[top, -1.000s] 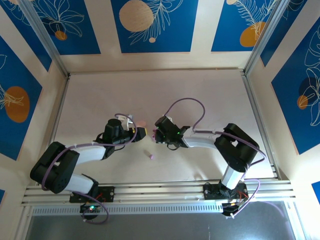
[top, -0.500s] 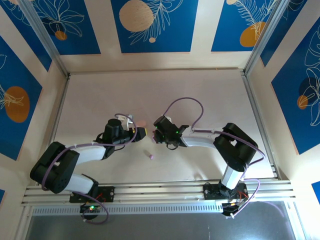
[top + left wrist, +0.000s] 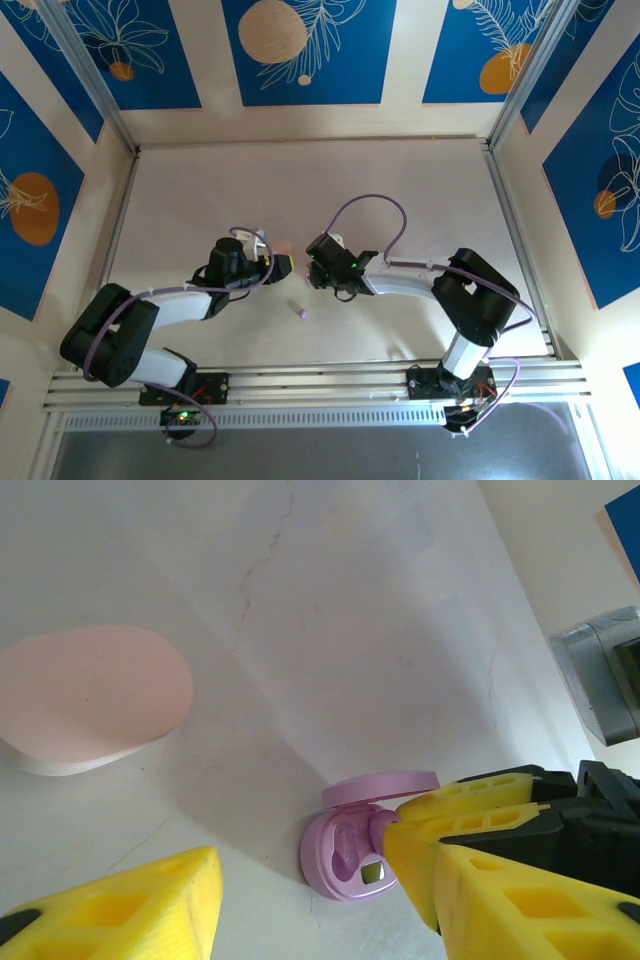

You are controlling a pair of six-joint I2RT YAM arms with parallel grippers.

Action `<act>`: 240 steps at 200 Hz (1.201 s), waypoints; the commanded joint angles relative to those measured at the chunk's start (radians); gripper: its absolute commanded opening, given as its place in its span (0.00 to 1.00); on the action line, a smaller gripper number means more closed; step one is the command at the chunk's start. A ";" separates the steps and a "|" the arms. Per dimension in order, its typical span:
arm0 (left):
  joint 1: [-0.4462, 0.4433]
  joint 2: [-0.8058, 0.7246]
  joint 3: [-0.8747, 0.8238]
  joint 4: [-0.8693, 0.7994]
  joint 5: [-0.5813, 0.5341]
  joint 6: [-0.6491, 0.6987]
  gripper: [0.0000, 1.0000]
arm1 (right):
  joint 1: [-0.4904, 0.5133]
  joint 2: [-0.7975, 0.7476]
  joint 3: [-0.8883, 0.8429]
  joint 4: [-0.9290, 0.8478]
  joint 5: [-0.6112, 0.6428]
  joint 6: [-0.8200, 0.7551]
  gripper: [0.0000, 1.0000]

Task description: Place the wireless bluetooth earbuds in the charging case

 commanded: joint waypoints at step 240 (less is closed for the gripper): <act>-0.008 -0.411 -0.136 -0.078 -0.245 0.062 1.00 | 0.175 -0.369 -0.183 -0.140 -0.064 0.072 0.39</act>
